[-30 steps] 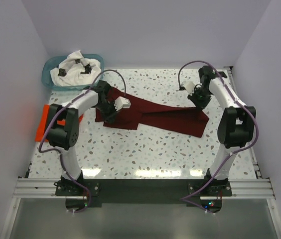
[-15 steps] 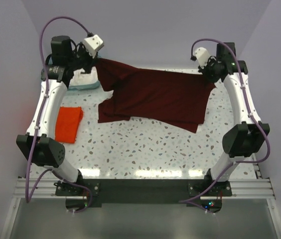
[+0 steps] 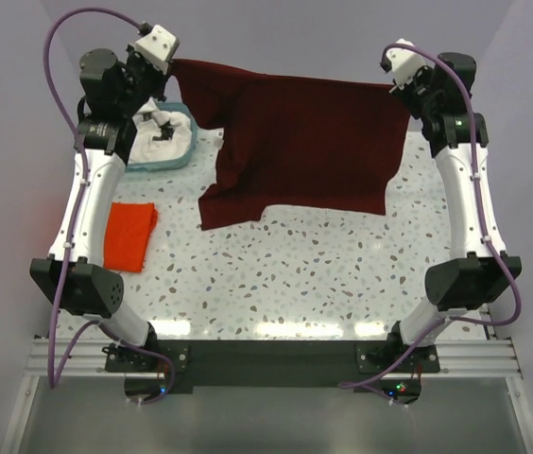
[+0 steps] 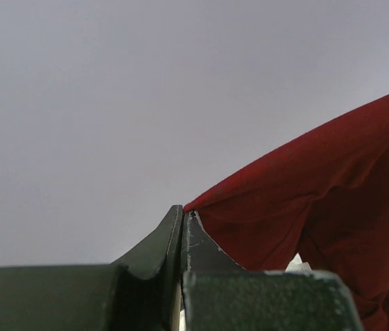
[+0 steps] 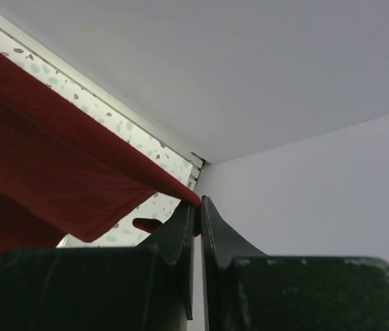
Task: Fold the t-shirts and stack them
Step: Flatten the tshirt out
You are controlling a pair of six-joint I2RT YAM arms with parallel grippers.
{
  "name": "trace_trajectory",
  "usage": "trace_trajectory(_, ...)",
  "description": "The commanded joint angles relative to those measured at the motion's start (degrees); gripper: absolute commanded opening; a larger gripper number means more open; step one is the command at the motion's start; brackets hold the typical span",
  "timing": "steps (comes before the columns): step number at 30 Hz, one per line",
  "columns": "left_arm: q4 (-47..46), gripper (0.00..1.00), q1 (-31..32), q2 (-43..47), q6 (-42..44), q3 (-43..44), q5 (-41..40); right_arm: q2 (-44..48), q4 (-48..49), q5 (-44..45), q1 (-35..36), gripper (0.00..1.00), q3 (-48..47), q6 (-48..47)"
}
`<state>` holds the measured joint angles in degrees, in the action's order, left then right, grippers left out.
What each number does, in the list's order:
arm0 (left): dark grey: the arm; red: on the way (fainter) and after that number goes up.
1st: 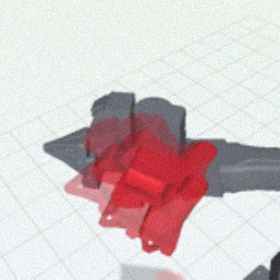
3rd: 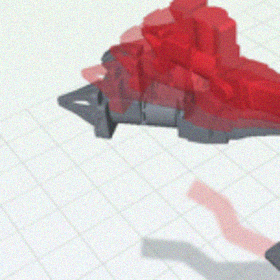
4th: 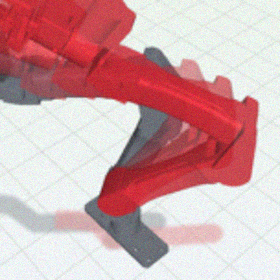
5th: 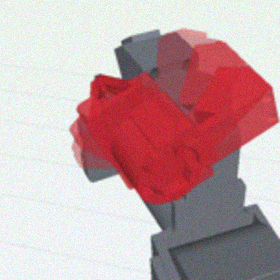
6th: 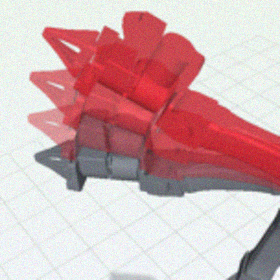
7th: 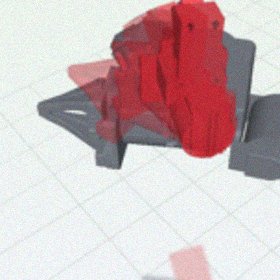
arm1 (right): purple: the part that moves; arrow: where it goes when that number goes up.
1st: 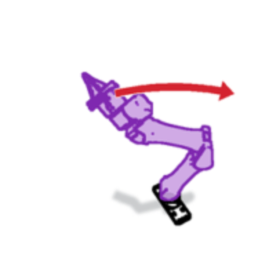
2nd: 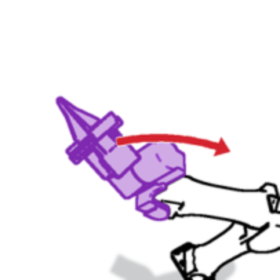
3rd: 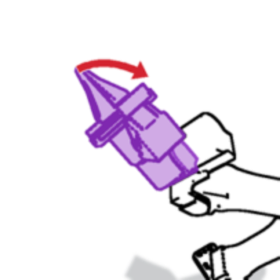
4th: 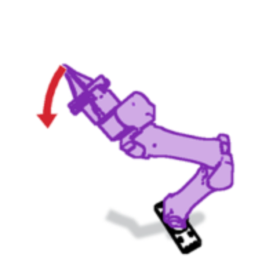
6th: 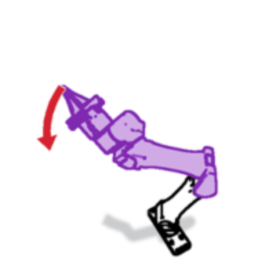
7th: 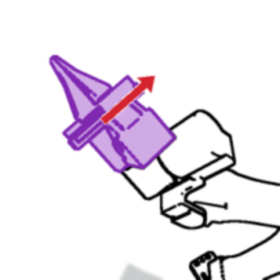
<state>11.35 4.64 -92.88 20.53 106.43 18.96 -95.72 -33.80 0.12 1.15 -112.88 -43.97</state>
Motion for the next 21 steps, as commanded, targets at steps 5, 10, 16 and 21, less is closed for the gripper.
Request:
trace_trajectory(5, -5.6, 0.0, -1.0, 7.7, 0.4, -2.1, -4.3, 6.9, 2.9, 3.6, -1.1, 0.0, 2.1, -1.3)
trace_trajectory(10, -7.9, 0.0, -1.0, 13.4, 2.8, -6.8, -7.6, 9.7, 5.7, 7.0, -1.1, 0.0, 3.8, -0.6)
trace_trajectory(16, -8.6, 0.0, -2.4, 15.4, -1.4, -9.9, -15.4, 10.6, 9.6, 5.4, -1.0, 0.0, -3.4, 5.6)
trace_trajectory(21, -9.6, 0.0, -9.8, 21.6, -17.1, -17.2, -9.1, 16.0, 4.5, -11.3, 4.1, 0.0, -5.1, 10.6)
